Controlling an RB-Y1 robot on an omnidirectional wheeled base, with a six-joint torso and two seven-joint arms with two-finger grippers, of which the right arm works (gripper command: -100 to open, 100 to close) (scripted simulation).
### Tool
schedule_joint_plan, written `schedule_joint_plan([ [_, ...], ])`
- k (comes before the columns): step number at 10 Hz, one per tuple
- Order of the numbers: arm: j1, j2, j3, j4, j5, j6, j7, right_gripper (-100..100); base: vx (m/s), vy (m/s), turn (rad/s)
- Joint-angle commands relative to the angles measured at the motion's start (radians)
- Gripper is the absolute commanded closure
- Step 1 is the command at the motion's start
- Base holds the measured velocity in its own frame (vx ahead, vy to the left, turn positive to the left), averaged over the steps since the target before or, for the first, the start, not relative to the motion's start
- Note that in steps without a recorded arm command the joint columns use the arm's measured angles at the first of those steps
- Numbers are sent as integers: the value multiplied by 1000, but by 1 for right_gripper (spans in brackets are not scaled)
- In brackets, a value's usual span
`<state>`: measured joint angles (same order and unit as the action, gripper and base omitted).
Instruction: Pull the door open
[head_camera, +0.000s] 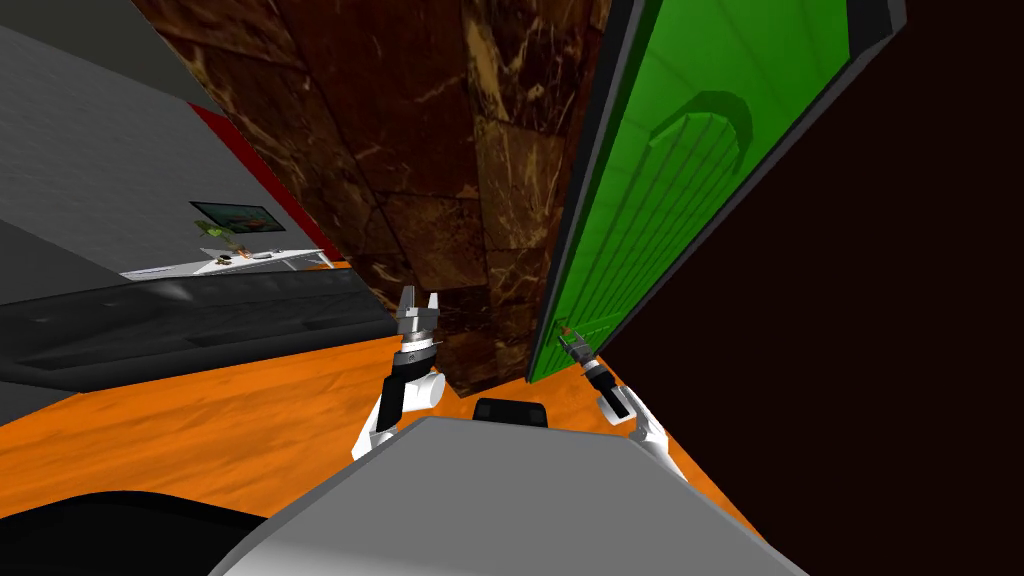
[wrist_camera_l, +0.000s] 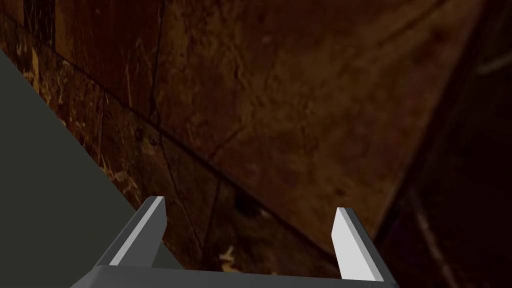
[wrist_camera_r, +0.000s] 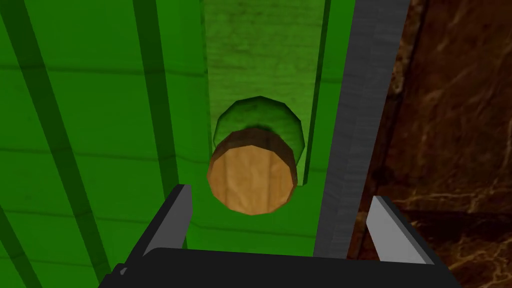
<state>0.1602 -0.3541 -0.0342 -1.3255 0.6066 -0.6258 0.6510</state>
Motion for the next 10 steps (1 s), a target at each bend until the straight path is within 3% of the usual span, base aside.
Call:
schedule_joint_plan([
  [1,-13,-5,-17,22,-7,-1,-1,-100,212,85,125],
  [2,-7,-2,-11,14,-5,-2,1,-100,86,27,35],
  [3,-7,-2,-11,14,-5,-2,1,100,-24,-17,-25],
  [8,-7,-2,-11,14,-5,-2,1,100,-9,-10,-4],
  [9,-14,-5,-12,14,-43,5,-33,100,-64,-52,100],
  [10,-15,-5,-10,14,-57,7,-46,100,-97,-90,153],
])
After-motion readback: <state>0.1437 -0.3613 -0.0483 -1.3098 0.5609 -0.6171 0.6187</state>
